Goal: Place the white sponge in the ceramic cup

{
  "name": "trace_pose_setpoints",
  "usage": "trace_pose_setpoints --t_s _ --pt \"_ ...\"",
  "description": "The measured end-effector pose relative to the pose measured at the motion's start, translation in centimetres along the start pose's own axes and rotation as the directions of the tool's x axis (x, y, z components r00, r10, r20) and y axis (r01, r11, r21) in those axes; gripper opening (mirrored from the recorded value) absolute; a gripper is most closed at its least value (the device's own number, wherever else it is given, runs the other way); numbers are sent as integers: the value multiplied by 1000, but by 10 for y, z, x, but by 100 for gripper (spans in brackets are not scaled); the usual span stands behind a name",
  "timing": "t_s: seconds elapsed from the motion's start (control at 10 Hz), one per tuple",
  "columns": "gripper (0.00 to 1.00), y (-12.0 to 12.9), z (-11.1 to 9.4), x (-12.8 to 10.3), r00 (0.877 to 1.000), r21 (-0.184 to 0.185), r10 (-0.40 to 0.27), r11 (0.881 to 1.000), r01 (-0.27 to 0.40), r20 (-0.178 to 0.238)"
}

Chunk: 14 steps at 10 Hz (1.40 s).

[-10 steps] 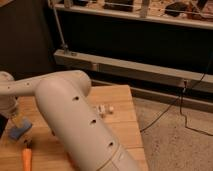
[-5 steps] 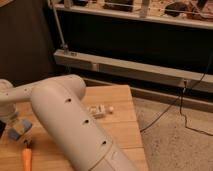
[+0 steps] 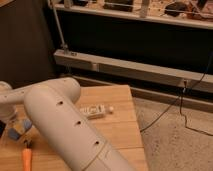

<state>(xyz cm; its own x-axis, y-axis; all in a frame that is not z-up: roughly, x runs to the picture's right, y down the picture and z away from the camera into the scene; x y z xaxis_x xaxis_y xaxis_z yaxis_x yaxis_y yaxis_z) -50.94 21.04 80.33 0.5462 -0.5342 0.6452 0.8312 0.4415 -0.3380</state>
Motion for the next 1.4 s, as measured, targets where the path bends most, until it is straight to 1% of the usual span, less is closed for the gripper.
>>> trace_pose_setpoints --t_s 0.2,0.4,0.5,0.6,0.8,0.9,1.0,1.1,1.2,1.4 --pt "65 3 8 -2 1000 -19 10 1000 -10 -1" --pt "64 4 13 0 1000 -30 28 999 -29 -6" --pt "60 3 13 1 999 -31 35 999 -35 -7" --pt "47 3 14 2 999 -33 46 998 -46 -9" --pt "26 1 13 4 998 -35 60 998 -60 -8" --pt "14 1 12 6 998 -36 67 997 -68 -9" --pt "9 1 12 7 997 -38 72 997 -72 -11" --pt "7 2 10 10 997 -40 77 996 -77 -15" --pt "7 2 7 13 996 -39 81 996 -82 -23" --pt "7 -1 -9 24 995 -19 89 996 -90 -49"
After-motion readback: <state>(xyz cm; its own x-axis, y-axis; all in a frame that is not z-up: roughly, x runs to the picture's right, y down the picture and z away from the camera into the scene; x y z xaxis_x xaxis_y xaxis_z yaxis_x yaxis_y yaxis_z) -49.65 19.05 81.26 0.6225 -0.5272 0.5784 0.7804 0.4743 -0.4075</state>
